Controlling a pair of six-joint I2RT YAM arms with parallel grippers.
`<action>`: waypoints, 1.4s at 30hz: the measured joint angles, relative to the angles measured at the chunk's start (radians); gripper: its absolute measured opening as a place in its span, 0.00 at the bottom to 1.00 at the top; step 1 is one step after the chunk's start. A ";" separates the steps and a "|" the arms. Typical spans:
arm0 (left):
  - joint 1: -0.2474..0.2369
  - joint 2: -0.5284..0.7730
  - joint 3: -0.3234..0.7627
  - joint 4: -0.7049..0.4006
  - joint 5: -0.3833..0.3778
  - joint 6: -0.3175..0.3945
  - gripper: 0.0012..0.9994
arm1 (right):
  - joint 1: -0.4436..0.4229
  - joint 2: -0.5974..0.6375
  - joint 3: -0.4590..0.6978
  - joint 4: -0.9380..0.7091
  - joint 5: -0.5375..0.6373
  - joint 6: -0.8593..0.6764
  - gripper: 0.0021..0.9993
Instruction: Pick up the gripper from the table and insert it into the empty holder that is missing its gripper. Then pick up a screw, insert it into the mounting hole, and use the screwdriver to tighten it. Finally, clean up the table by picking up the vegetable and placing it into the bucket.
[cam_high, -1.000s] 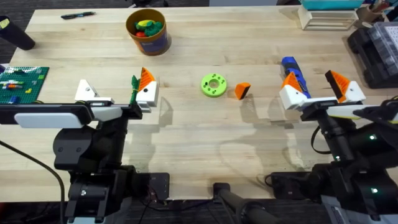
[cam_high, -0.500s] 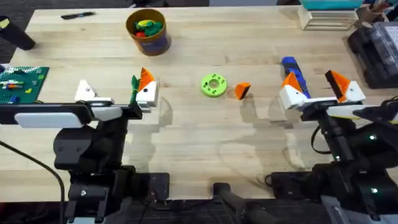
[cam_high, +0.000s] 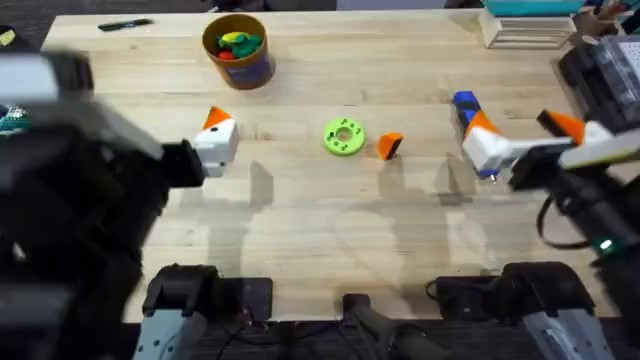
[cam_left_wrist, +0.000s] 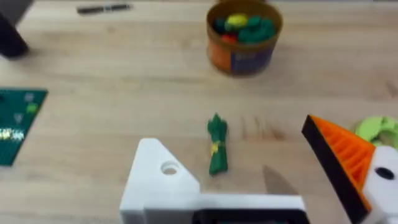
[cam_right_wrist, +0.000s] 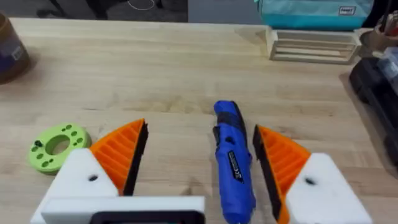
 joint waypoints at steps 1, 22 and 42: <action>0.000 0.069 0.048 -0.045 0.000 0.000 0.99 | 0.000 0.047 0.037 -0.008 0.000 0.000 0.99; 0.000 0.974 0.480 -0.343 0.001 0.000 0.99 | 0.000 0.843 0.718 -0.602 0.000 0.000 0.99; 0.091 1.305 0.497 -0.226 0.148 0.048 0.42 | 0.000 0.860 0.719 -0.603 0.000 0.000 0.99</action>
